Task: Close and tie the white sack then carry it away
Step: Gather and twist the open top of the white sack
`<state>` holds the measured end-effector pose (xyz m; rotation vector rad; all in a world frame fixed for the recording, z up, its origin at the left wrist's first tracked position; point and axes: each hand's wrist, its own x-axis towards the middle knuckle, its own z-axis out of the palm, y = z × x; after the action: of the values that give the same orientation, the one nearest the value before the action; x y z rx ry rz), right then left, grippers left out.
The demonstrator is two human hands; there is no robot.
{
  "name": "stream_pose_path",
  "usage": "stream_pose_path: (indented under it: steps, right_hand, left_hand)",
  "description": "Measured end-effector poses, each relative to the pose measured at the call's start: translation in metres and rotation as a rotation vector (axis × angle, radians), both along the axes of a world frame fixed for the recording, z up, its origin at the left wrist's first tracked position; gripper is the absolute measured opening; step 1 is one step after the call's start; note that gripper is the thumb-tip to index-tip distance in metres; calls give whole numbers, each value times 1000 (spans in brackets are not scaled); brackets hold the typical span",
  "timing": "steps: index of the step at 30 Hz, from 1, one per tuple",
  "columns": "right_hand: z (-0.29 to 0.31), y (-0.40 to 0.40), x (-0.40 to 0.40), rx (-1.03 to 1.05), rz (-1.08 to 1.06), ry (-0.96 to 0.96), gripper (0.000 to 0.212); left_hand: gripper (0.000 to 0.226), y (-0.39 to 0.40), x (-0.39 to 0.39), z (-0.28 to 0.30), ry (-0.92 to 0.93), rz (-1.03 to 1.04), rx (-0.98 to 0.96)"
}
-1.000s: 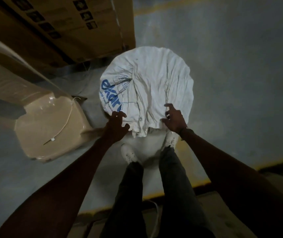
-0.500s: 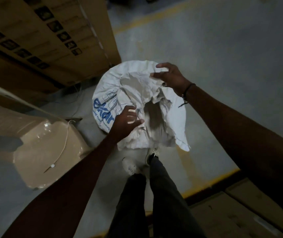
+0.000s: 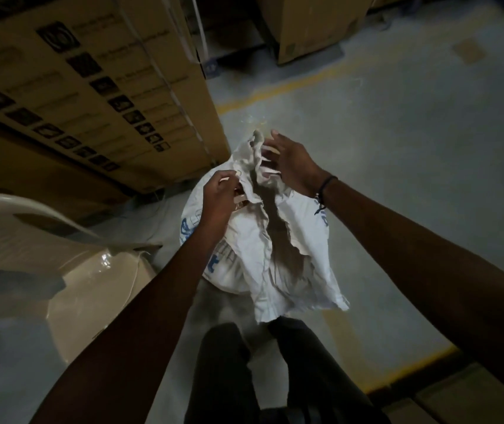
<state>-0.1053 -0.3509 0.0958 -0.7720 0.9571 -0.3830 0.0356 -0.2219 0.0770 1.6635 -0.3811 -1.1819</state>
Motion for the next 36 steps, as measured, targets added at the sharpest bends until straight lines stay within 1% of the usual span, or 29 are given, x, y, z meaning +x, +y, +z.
stream_pose_path:
  steps: [1, 2, 3, 4, 5, 6, 8, 10, 11, 13, 15, 16, 19, 21, 22, 23, 24, 25, 26, 27, 29, 31, 34, 36]
  right_hand:
    - [1, 1, 4, 24, 24, -16, 48]
    - [2, 2, 8, 44, 66, -26, 61]
    - [4, 3, 14, 47, 109, -32, 70]
    - [4, 3, 19, 44, 128, -38, 72]
    - [4, 3, 25, 35, 134, -36, 71]
    - [6, 3, 31, 28, 135, -41, 69]
    - [6, -1, 39, 19, 138, -44, 69]
    - [4, -4, 40, -26, 83, -12, 66]
    - [3, -4, 36, -90, 47, 36, 64]
    - [1, 2, 24, -285, -1, 206, 59]
    - [-4, 13, 5, -464, -5, 388, 55]
    - [-7, 21, -5, -514, 5, 453, 55]
    - [-20, 56, -38, -566, 105, 549, 69]
    - [-32, 83, -55, -577, 258, 612, 76]
    - [-41, 95, -62, -583, 314, 638, 73]
    - [-47, 107, -67, -612, 339, 661, 58]
    - [-52, 117, -71, -668, 327, 683, 38]
    - [-55, 124, -74, -742, 282, 701, 32]
    - [-59, 127, -76, -802, 221, 714, 41]
    - [-58, 127, -78, -830, 149, 726, 45]
    - [-51, 118, -77, -850, 11, 760, 38]
    - [-46, 98, -77, -852, -78, 762, 28]
    - [-33, 58, -76, -895, -203, 774, 26]
    - [-22, 33, -76, -906, -249, 744, 21]
  left_hand:
    - [8, -6, 0, 3, 21, -9, 10]
    - [15, -13, 1, 3, 34, -29, 33]
    - [28, -20, 2, 4, 36, -51, 62]
    - [39, -27, 5, 4, 9, -78, 96]
    - [43, -32, 8, 4, -27, -97, 119]
    - [40, -38, 12, 4, -51, -104, 121]
    - [23, -45, 23, 1, -46, -106, 96]
    - [12, -50, 34, -2, -65, -153, 94]
    - [11, -52, 39, -3, -75, -178, 96]
    - [15, -56, 49, -3, -80, -188, 103]
    - [21, -64, 59, 0, -47, -137, 102]
    - [21, -68, 65, 2, -27, -112, 101]
    - [8, -82, 81, 5, 26, -61, 95]
    - [8, -89, 90, 9, 47, -15, 92]
    - [12, -93, 95, 10, 58, 6, 87]
    - [17, -96, 99, 11, 74, 26, 79]
    - [20, -98, 102, 12, 79, 33, 77]
    - [21, -99, 104, 14, 83, 37, 74]
    - [21, -100, 107, 15, 83, 35, 72]
    - [20, -100, 110, 14, 89, 32, 67]
    - [17, -97, 113, 14, 91, 13, 69]
    - [9, -90, 116, 10, 104, -29, 51]
    - [16, -76, 128, -3, 78, -120, 55]
    - [16, -64, 140, -13, 60, -153, 82]
